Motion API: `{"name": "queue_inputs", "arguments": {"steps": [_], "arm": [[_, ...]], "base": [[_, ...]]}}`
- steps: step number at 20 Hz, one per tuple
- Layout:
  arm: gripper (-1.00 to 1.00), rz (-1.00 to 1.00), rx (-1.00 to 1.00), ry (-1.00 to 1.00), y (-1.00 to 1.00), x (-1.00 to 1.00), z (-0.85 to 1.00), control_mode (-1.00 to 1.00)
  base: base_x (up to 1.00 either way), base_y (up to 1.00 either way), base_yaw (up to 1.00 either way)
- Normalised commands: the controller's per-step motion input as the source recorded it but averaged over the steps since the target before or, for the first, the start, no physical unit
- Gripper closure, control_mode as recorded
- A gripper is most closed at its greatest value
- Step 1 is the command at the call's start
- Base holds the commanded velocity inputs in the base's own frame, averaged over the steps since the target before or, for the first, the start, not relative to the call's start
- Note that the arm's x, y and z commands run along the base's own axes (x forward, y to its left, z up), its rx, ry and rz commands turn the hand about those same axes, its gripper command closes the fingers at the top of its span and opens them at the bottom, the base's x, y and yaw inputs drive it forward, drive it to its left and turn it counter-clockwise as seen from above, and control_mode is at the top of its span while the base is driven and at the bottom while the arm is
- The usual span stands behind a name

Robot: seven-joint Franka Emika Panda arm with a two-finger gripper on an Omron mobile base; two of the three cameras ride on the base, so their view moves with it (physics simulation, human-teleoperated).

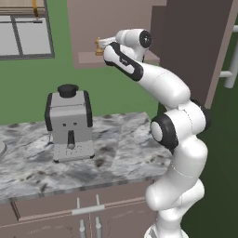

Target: Retrieve the shaker from the cabinet and place it next the steak on a plate on the dining table.

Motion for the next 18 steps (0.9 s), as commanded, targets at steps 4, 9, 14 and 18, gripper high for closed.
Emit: {"name": "queue_inputs", "arguments": {"steps": [4, 9, 14, 18], "arm": [[-1.00, 0.00, 0.11, 0.02, 0.00, 0.23, -0.19, -1.00], [-1.00, 0.00, 0.05, 0.01, 0.00, 0.26, -0.09, -1.00], [-1.00, 0.00, -0.01, 0.00, 0.06, 0.25, 0.00, -1.00], [-1.00, 0.00, -0.03, 0.00, 0.20, 0.26, 0.00, -1.00]], "base": [[0.00, 0.00, 0.00], [0.00, 0.00, 0.00], [0.00, 0.00, 0.00], [0.00, 0.00, 0.00]]}}
